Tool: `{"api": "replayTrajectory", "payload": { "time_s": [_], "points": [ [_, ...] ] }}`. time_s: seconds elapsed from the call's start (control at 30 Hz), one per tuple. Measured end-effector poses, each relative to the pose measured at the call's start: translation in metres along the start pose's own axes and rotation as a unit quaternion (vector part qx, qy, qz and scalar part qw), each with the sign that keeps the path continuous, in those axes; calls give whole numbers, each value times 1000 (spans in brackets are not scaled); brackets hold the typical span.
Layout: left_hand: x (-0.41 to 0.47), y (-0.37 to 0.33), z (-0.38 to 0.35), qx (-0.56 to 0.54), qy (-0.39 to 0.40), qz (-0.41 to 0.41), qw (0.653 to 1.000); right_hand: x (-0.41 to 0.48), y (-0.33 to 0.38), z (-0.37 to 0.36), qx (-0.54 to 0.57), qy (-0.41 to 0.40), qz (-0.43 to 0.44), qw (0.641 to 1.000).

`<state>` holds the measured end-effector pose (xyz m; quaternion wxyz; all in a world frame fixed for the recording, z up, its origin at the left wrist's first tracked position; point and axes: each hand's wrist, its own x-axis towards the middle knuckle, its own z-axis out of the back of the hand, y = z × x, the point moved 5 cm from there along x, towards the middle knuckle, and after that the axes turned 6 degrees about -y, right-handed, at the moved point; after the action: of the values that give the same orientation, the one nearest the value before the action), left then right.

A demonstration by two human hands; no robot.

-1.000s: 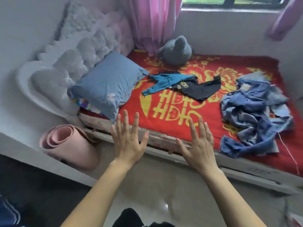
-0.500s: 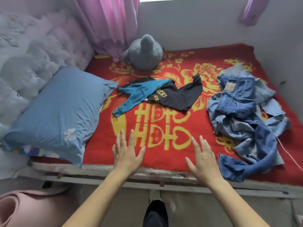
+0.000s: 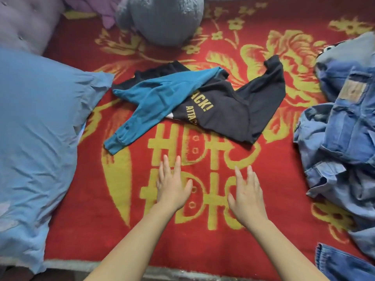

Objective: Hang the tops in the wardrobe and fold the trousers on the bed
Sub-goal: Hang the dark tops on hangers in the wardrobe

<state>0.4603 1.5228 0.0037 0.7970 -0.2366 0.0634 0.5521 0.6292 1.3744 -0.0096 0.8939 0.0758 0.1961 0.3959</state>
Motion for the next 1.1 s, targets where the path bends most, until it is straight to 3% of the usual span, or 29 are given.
{"api": "replayTrajectory", "payload": {
  "time_s": [0.2,0.33,0.6,0.77,0.87,1.0,1.1],
  "points": [
    [82,3,-103,125,153,-14,980,96,-2,-59,6,-59,52,997],
    [86,9,-139,174,99,-16,980,170,-2,-71,-6,-151,81,985],
    [89,15,-145,166,88,-18,982,240,-21,-60,-120,-120,133,976],
    [90,14,-141,159,94,-20,983,223,-28,-50,-89,-50,111,989],
    [93,15,-131,129,41,-27,990,182,-35,-56,-78,13,135,988],
    [99,25,-111,-74,-88,109,987,92,-54,-78,-90,112,177,974],
    [97,23,-110,-184,-94,171,963,33,-76,-92,-125,218,173,952]
  ]
}}
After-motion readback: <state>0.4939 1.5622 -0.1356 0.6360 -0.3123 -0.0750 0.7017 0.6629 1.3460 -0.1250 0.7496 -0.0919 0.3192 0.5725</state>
